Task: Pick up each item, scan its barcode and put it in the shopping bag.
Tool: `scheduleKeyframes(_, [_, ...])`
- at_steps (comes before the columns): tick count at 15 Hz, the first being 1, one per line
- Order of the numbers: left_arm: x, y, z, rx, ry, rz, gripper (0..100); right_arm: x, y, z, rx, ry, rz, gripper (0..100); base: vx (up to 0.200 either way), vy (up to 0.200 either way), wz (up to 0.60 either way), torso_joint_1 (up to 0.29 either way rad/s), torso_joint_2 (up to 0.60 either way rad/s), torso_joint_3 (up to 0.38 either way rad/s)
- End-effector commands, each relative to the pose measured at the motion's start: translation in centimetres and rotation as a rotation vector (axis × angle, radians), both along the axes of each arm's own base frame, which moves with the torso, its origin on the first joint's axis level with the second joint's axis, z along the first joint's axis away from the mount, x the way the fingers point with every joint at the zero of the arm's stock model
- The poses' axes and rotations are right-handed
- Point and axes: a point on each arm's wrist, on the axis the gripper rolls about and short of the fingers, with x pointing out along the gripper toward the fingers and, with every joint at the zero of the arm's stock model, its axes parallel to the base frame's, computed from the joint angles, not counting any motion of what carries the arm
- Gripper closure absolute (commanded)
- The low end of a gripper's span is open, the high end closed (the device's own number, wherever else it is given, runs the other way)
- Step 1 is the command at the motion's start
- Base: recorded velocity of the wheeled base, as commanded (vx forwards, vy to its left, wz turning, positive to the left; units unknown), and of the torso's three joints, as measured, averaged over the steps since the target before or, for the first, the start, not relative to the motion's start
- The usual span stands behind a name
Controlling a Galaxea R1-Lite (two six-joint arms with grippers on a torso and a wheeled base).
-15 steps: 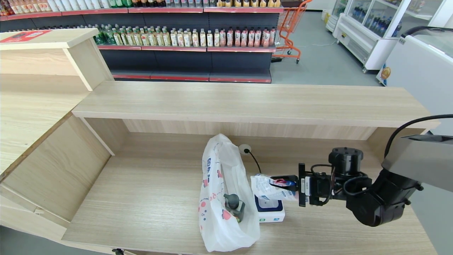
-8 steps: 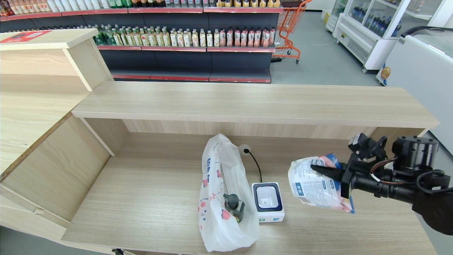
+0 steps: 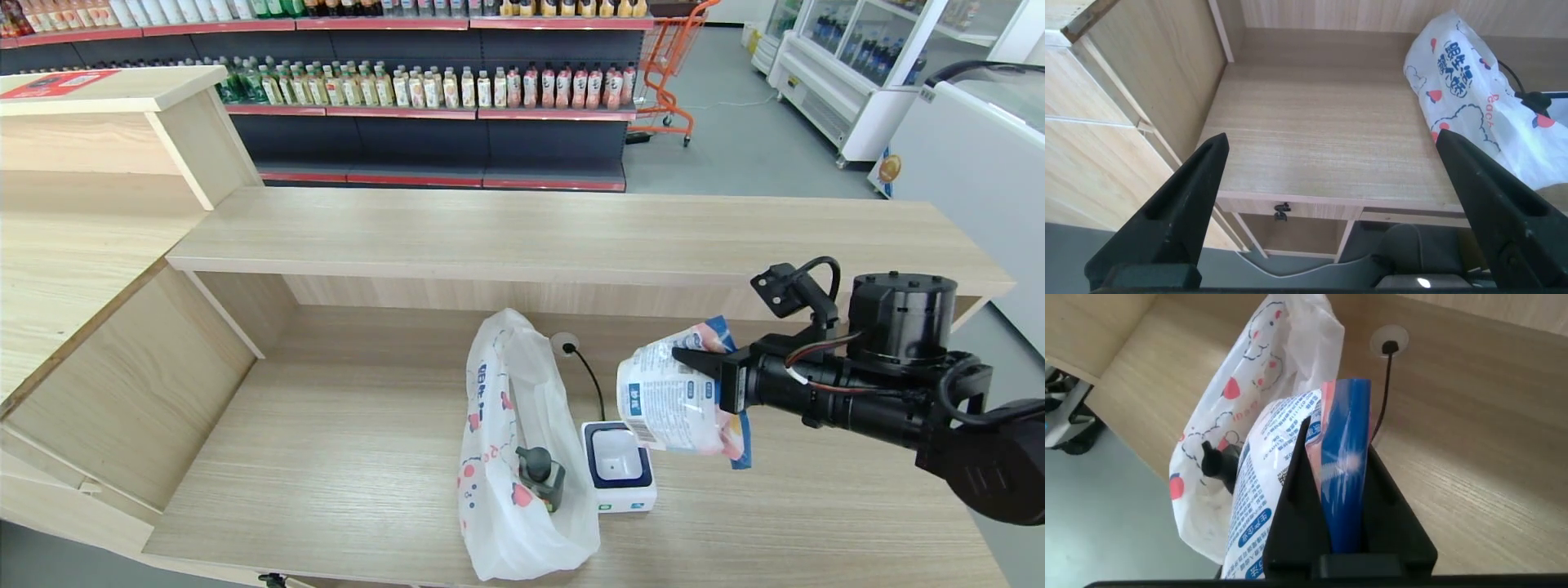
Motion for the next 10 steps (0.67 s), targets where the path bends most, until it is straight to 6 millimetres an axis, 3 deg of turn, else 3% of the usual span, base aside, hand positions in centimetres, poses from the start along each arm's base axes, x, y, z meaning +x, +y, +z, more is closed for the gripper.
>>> scheduleKeyframes(1, [0.01, 0.00, 0.01, 0.000, 0.001, 0.000, 0, 0.68, 0.60, -0.98, -0.008, 0.028, 0.012, 100, 0.000, 0.000, 0.00, 0.000, 0.00, 0.000])
scheduleKeyframes(10, [0.01, 0.00, 0.01, 0.000, 0.001, 0.001, 0, 0.69, 0.86, -1.38, 0.015, 0.064, 0.013, 100, 0.000, 0.000, 0.00, 0.000, 0.00, 0.000])
